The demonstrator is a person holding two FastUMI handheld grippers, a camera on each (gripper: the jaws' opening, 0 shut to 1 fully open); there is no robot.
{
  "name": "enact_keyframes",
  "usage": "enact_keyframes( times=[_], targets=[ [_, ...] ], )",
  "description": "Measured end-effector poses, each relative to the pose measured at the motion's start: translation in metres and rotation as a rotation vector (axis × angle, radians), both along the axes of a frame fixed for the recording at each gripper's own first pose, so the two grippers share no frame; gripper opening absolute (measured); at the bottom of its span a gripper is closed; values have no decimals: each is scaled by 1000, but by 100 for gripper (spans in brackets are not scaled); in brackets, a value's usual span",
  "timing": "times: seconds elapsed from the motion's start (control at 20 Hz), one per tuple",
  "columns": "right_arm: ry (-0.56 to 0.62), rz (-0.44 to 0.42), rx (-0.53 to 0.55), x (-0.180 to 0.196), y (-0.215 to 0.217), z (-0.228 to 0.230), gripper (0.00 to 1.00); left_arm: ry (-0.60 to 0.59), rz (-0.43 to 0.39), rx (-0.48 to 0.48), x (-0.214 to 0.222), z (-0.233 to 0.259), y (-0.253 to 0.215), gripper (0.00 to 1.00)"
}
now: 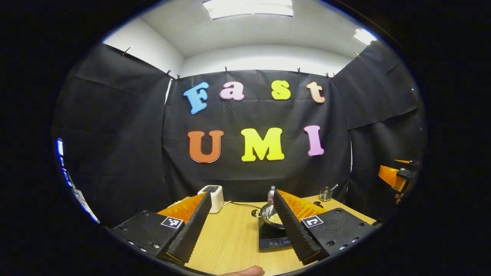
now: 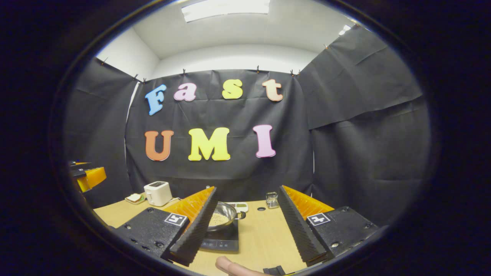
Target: First push the handle of the pot to place it horizontally, then grasp the pot with both hands and set it on the induction cooktop.
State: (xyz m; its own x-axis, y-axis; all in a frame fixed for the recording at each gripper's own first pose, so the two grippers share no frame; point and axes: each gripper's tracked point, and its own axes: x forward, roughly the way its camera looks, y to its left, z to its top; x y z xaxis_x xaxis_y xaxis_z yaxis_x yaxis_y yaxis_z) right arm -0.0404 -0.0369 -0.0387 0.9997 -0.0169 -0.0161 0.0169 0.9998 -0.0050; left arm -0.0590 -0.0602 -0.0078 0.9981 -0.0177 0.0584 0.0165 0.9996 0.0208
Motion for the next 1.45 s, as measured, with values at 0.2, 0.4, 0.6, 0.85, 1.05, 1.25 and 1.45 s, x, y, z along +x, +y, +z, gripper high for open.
enact_keyframes(
  times=[0.2,0.4,0.6,0.85,1.05,1.25,1.45],
  targets=[
    [11,2,4,1,1,-4,96,13,-9,0,1,-2,-2,96],
    [16,-1,3,4,-1,-6,98,19,-14,4,3,-4,-4,96],
    [23,12,10,4,2,-6,96,24,-19,0,3,-5,-5,96],
    [24,21,14,4,3,-9,96,33,-18,-4,4,-9,-4,96],
    [29,27,15,4,5,-12,96,32,-9,0,4,-11,-1,96],
    [28,34,25,3,5,-13,98,-11,-30,-1,1,0,-5,96],
    [23,34,27,1,1,-14,96,7,-36,-1,4,-8,-6,96]
  ],
)
